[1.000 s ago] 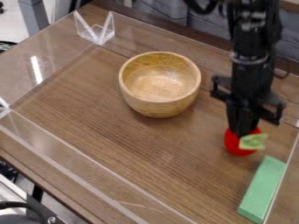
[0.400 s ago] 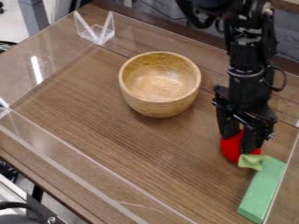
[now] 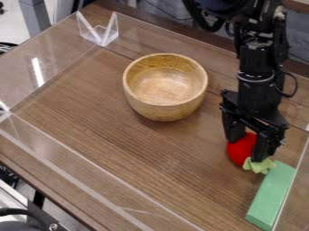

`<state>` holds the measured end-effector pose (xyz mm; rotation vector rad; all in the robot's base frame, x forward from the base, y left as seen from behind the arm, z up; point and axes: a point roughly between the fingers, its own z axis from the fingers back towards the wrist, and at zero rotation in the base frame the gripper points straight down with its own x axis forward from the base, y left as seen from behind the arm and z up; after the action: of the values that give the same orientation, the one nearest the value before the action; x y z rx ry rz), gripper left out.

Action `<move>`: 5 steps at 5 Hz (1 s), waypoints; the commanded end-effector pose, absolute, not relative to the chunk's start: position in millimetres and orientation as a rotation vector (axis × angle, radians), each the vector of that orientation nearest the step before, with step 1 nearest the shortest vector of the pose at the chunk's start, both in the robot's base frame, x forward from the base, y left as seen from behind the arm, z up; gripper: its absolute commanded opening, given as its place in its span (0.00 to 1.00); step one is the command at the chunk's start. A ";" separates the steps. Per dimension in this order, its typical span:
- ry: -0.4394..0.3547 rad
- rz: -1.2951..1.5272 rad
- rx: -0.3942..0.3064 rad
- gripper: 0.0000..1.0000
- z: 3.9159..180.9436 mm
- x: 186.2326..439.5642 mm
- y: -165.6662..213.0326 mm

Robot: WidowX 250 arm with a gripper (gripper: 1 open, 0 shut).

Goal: Move the red fruit to the right

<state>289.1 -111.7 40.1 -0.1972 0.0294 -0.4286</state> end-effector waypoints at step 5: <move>-0.068 -0.249 -0.151 1.00 86.8 306.1 -106.1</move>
<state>295.0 -103.2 63.4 -0.1413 0.0096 -0.2456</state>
